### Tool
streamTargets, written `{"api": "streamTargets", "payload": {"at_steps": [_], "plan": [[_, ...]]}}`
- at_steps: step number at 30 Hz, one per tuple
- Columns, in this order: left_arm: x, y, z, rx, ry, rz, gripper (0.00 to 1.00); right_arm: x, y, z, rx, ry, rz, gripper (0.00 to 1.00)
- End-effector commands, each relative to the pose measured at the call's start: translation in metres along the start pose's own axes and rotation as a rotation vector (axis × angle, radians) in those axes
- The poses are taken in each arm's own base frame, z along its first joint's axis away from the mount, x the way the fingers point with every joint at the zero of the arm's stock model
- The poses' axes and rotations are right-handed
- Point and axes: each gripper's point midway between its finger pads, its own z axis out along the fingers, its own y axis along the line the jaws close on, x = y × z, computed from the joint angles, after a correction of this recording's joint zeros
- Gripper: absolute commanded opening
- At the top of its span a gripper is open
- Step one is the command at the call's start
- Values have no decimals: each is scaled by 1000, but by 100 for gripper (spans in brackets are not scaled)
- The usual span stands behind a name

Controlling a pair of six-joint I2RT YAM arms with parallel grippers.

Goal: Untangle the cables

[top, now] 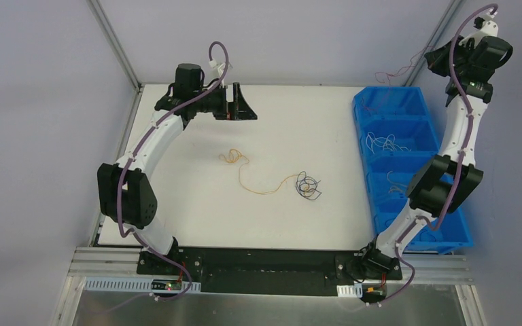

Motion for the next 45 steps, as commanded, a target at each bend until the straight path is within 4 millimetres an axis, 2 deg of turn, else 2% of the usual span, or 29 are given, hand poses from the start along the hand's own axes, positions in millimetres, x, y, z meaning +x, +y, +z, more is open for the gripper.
{"api": "streamTargets", "payload": {"at_steps": [1, 2, 6, 11, 16, 19, 22, 25, 29, 31, 33, 37, 41, 45], "plan": [[-1, -1, -15, -36, -13, 80, 99, -44, -28, 17, 46, -117, -59, 0], [-1, 2, -16, -44, -11, 82, 99, -52, -31, 20, 51, -134, -55, 0], [-1, 11, -16, -67, -2, 77, 99, -49, -45, 33, 67, -130, -71, 0], [-3, 18, -16, -85, 5, 83, 99, -13, -66, 36, 85, -42, -150, 0], [-1, 24, -14, -89, 24, 75, 99, 34, -92, 36, 122, 80, -275, 0], [0, 26, -13, -89, 36, 71, 99, 62, -103, 37, 134, 172, -275, 0], [3, 28, -14, -97, 50, 75, 99, 74, -102, 35, 131, 253, -254, 32], [8, 30, -16, -110, 65, 79, 99, 71, -93, 24, 120, 287, -243, 46], [14, 34, -17, -124, 80, 74, 99, 68, -77, -4, 91, 328, -295, 65], [17, 36, -17, -127, 86, 68, 99, 73, -70, -18, 84, 370, -299, 70], [19, 38, -15, -126, 93, 57, 99, 79, -54, -33, 30, 420, -283, 75], [27, 38, -11, -100, 116, 11, 99, 103, -10, -64, -105, 545, -194, 80], [44, 34, -5, -62, 158, -24, 99, 132, 19, -87, -163, 636, -92, 82], [62, 28, 4, -32, 205, 4, 99, 170, 73, -119, -321, 777, -24, 82]]}}
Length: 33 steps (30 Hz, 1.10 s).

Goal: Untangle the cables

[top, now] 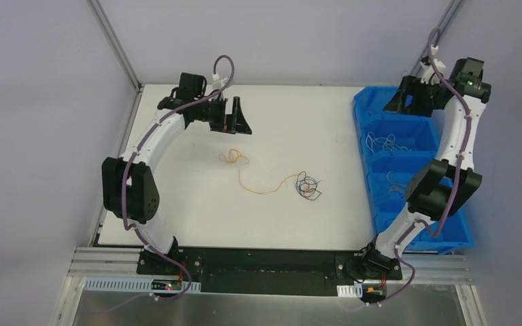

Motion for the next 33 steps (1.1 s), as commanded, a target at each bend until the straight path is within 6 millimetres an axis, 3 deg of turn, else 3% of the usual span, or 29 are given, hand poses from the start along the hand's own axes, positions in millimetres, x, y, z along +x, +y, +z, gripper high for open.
{"api": "streamTargets", "payload": {"at_steps": [1, 3, 5, 9, 12, 17, 21, 26, 29, 33], "plan": [[25, -11, 13, 62, 70, 19, 99, 55, 92, -11, -248, 174, 15, 82], [35, -12, 18, 70, 96, 13, 99, 77, 114, -9, -299, 229, -19, 83], [41, -13, 21, 74, 110, -1, 99, 87, 124, -6, -320, 240, -28, 83], [41, -14, 20, 77, 110, 1, 95, 81, 130, -5, -306, 230, -18, 82], [48, -18, 23, 97, 126, 19, 87, 89, 141, -1, -318, 269, -44, 78], [74, -29, 44, 140, 206, 45, 76, 133, 183, 19, -402, 387, -98, 73], [96, -50, 71, 232, 271, 40, 71, 182, 209, 33, -454, 515, -125, 67], [102, -70, 114, 341, 252, -19, 62, 225, 213, 50, -450, 599, -40, 60], [102, -78, 133, 400, 198, -78, 62, 239, 206, 65, -406, 610, 5, 56], [117, -86, 156, 426, 185, -96, 67, 248, 197, 86, -360, 620, 47, 52]]}}
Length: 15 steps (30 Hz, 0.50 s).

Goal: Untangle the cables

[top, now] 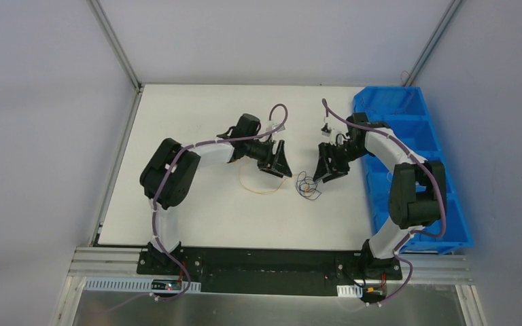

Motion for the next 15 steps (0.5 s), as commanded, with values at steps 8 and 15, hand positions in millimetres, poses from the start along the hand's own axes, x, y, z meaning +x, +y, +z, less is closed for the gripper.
{"api": "streamTargets", "payload": {"at_steps": [8, 15], "plan": [[-10, -15, 58, 90, -80, 53, 74, -27, -29, 33, 65, -38, 67, 52], [-1, -12, 80, 83, -57, 37, 63, -13, -36, 50, 77, 11, 88, 38]]}}
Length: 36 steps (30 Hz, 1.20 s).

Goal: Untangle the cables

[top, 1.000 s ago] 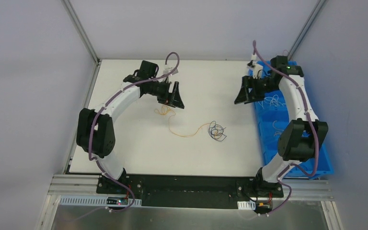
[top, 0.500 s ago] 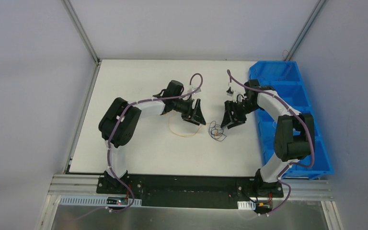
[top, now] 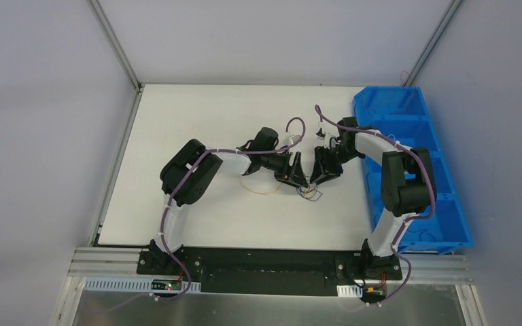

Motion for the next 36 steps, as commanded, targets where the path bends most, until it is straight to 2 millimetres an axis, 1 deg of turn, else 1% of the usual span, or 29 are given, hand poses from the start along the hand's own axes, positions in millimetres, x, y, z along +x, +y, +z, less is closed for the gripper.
{"api": "streamTargets", "payload": {"at_steps": [1, 4, 7, 8, 9, 12, 16, 20, 24, 26, 27, 28, 29, 30, 32, 36], "plan": [[-17, -13, 8, 35, -45, 47, 57, 5, -3, 10, 17, 18, 17, 34], [-18, -24, 2, 55, -51, 80, 33, 4, -3, 11, 25, 21, 9, 24], [-21, -40, -8, 70, -65, 123, 5, 6, -4, 7, 42, 26, -6, 8], [-23, -46, -14, 71, -71, 140, 0, 7, -5, 6, 49, 29, -11, 2], [-27, -55, -21, 69, -81, 165, 0, 9, -7, 4, 60, 33, -17, 0], [-36, -78, -52, 42, -108, 243, 0, 15, -13, -4, 113, 34, -45, 0], [-61, -122, -109, 17, -199, 395, 0, 24, -23, -9, 164, 40, -59, 0], [-87, -161, -160, 33, -292, 457, 0, 29, -22, -12, 164, 42, -59, 0], [-106, -200, -196, 50, -349, 536, 0, 27, -17, -15, 154, 35, -60, 0], [-113, -214, -212, 52, -378, 550, 0, 26, -15, -17, 147, 33, -64, 0], [-116, -221, -220, 54, -395, 558, 0, 25, -14, -18, 144, 33, -66, 6], [-120, -228, -227, 53, -414, 571, 0, 25, -12, -19, 140, 36, -70, 16], [-126, -233, -237, 44, -438, 584, 0, 24, -11, -20, 134, 39, -73, 23], [-131, -241, -246, 40, -463, 601, 0, 24, -10, -20, 130, 42, -71, 26], [-140, -257, -262, 42, -507, 615, 0, 26, -9, -21, 123, 54, -68, 28], [-156, -297, -291, 71, -585, 671, 0, 31, -12, -18, 123, 74, -71, 29]]}}
